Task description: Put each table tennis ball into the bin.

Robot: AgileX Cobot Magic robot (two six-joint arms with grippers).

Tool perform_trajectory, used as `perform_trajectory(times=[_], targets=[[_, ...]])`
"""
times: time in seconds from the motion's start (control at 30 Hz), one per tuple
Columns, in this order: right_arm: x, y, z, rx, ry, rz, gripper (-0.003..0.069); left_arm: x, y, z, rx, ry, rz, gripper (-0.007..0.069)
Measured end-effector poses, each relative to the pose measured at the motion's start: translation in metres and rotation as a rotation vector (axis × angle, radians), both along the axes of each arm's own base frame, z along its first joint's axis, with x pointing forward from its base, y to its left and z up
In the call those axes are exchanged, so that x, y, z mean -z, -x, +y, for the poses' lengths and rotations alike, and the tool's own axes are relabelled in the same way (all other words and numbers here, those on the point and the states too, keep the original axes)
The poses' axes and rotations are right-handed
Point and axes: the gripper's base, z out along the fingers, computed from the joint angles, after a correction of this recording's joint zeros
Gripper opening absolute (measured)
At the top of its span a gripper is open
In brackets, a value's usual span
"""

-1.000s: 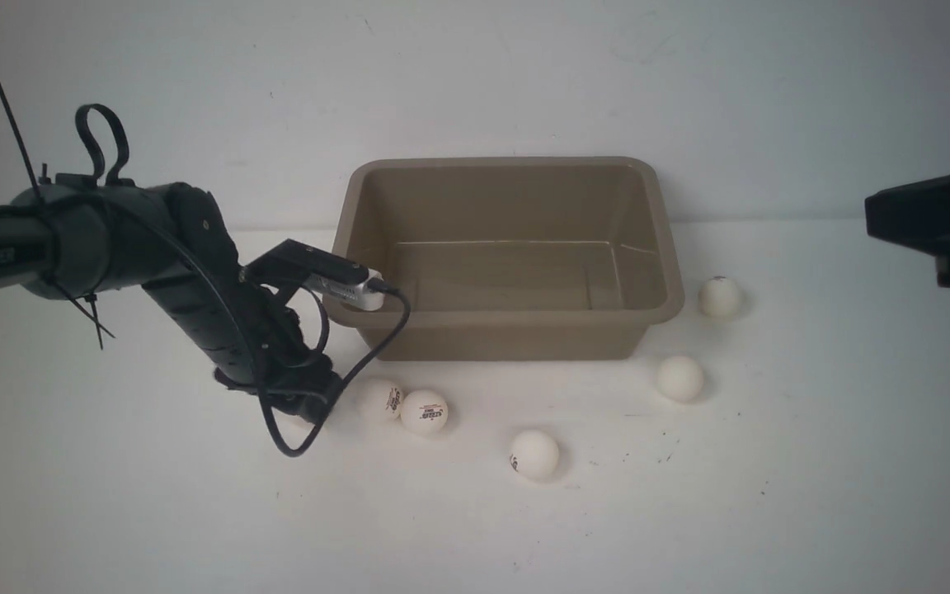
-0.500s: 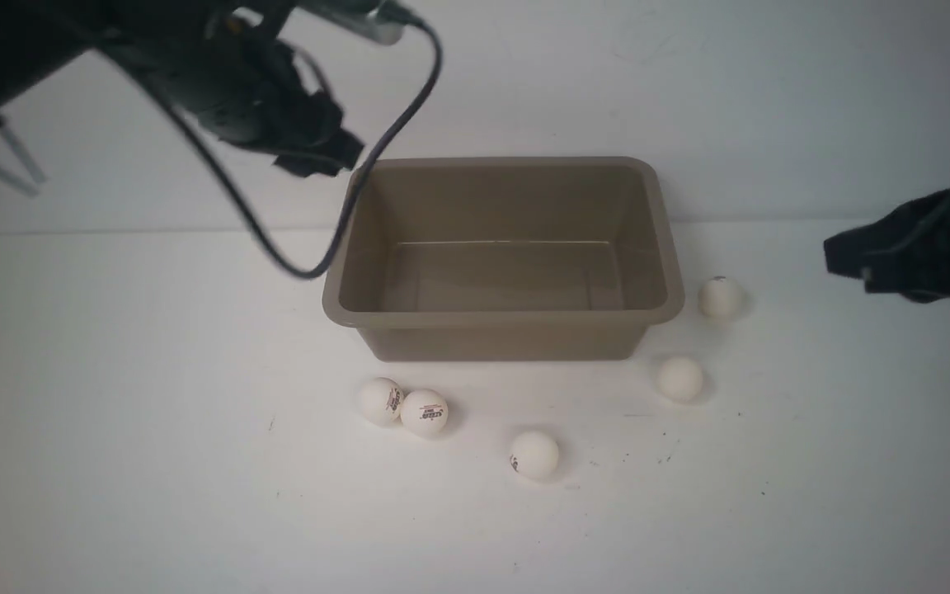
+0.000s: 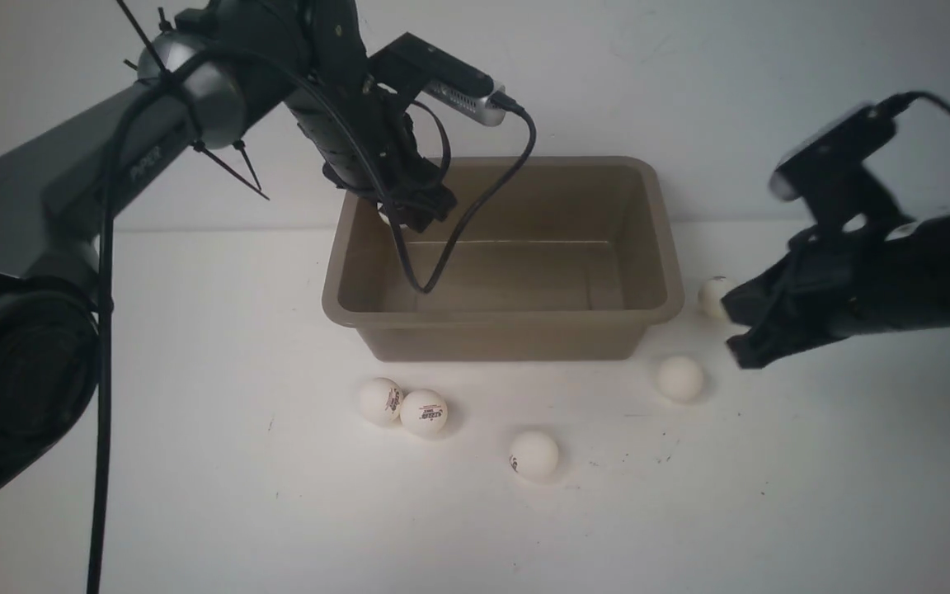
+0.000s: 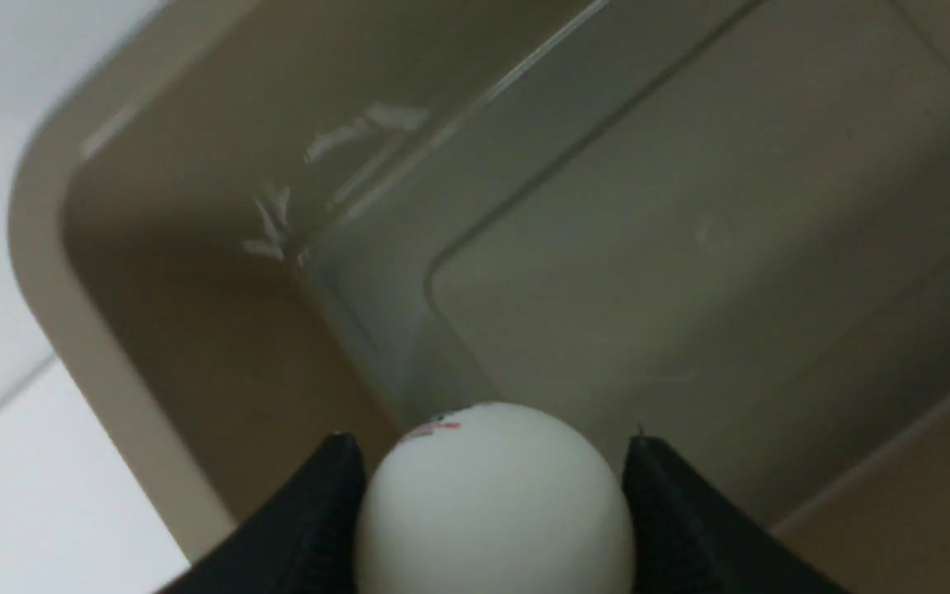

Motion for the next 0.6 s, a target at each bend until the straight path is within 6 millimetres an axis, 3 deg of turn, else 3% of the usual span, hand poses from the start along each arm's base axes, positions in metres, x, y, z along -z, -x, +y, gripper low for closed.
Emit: perform_trajectory(times=[0.23, 0.33, 0.43, 0.6], targets=[[0.033, -0.011, 0.004, 0.02, 0.015, 0.089, 0.0095, 0.006, -0.008, -0.006, 0.026, 0.039, -0.055, 0.036], [0.049, -0.015, 0.004, 0.03, 0.021, 0.13, 0.0208, 0.012, -0.011, -0.01, 0.03, 0.075, -0.057, 0.043], [0.057, -0.018, 0.006, 0.068, -0.013, 0.153, 0.0367, 0.02, -0.013, -0.012, 0.029, 0.089, -0.046, 0.0543], [0.053, -0.025, 0.008, 0.11, -0.059, 0.138, 0.0501, 0.016, -0.013, -0.012, 0.033, 0.089, -0.045, 0.058]])
